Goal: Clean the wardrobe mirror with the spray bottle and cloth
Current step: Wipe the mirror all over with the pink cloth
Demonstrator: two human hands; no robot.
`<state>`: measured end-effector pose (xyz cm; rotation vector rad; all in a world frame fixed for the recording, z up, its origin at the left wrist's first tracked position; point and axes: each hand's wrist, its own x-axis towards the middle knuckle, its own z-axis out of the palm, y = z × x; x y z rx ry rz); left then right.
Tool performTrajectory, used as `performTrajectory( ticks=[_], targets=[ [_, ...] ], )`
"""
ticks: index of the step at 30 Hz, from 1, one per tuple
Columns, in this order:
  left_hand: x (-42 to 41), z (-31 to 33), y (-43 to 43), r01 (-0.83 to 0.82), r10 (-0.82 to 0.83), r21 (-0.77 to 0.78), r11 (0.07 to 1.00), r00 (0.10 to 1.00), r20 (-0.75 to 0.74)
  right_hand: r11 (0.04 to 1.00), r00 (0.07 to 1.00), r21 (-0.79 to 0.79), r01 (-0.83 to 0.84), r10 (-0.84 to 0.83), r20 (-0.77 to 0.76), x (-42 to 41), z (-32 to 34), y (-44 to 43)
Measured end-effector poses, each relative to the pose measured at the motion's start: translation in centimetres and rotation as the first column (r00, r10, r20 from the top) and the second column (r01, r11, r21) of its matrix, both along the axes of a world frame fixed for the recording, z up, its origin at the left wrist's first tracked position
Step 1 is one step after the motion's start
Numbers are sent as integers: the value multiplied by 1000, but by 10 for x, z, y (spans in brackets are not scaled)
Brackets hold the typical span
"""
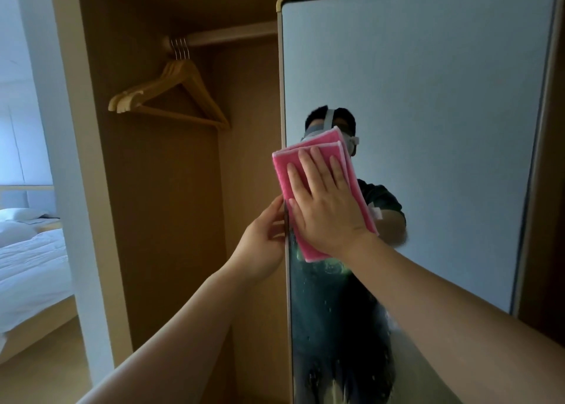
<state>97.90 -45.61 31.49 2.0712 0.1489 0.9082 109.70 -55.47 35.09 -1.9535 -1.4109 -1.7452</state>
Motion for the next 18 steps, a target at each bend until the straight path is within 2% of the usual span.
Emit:
performTrajectory(
  ticks=[10,13,18],
  targets=[
    [-3,-28,-12,51,-45,-208,977,998,32,999,999,-37,-28,29,20,5,-2,-7],
    [0,-53,-13,6,-16,-268,963,999,-36,999,999,-47,-15,17,42,7,-1,-7],
    [4,-92,-11,-53,18,-257,965,990,-140,997,998,-65,37,-33,48,9,-1,-4]
  ],
)
